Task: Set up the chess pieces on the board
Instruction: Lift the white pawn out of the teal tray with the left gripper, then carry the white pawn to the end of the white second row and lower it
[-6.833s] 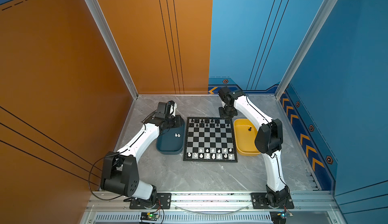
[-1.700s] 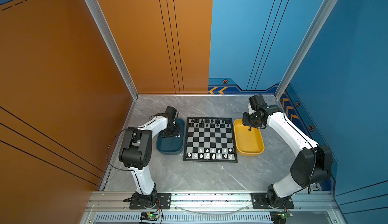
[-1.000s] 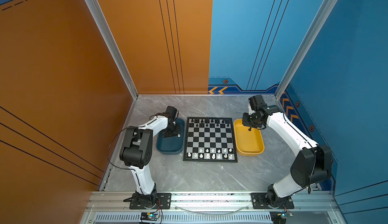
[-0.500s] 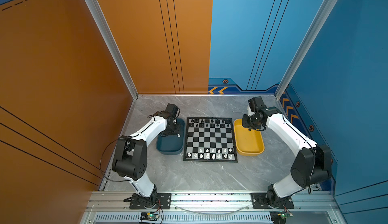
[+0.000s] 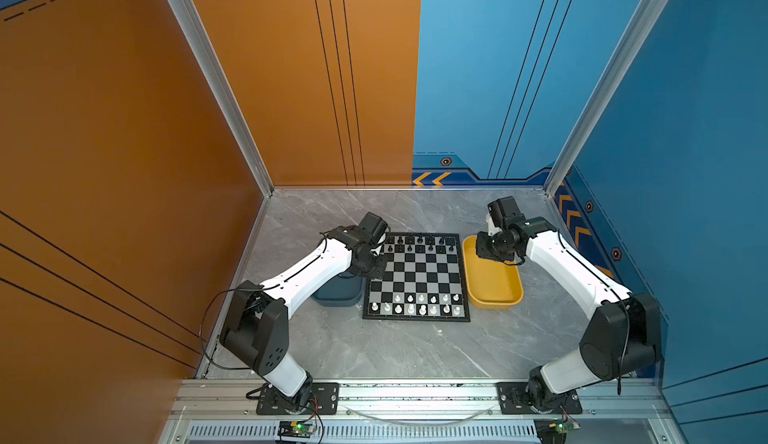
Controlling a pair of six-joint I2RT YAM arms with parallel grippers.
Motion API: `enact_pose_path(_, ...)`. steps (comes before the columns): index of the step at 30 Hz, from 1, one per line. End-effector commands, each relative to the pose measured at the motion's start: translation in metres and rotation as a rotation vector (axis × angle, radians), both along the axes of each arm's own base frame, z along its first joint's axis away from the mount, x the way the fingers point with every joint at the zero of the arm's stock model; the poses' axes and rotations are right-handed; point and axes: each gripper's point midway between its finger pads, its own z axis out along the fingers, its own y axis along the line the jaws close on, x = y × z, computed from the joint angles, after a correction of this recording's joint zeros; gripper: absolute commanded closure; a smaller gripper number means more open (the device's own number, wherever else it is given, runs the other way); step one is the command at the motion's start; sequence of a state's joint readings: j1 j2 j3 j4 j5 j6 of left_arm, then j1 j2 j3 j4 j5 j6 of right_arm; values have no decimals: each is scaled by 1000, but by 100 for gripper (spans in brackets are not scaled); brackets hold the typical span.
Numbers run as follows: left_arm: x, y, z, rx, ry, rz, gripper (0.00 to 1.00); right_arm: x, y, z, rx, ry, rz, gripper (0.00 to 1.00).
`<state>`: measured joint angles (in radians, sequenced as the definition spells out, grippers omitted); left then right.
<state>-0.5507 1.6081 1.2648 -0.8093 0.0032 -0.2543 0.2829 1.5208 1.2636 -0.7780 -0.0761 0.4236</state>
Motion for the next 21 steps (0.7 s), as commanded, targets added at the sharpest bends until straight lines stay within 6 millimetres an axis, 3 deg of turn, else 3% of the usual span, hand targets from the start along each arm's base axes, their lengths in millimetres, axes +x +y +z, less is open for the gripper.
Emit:
enact_pose_path(1,-12,-2,-15,46,57,-26,96,-4,1,6,1,-24,-9,71)
enact_pose_path(11,-29,-27,-45,100,129,-108,96,-8,9,4,-6,-22,10,71)
enact_pose_path(21,-39,-32,-58,124,163,-129,96,-10,11,2,-13,-18,13,71)
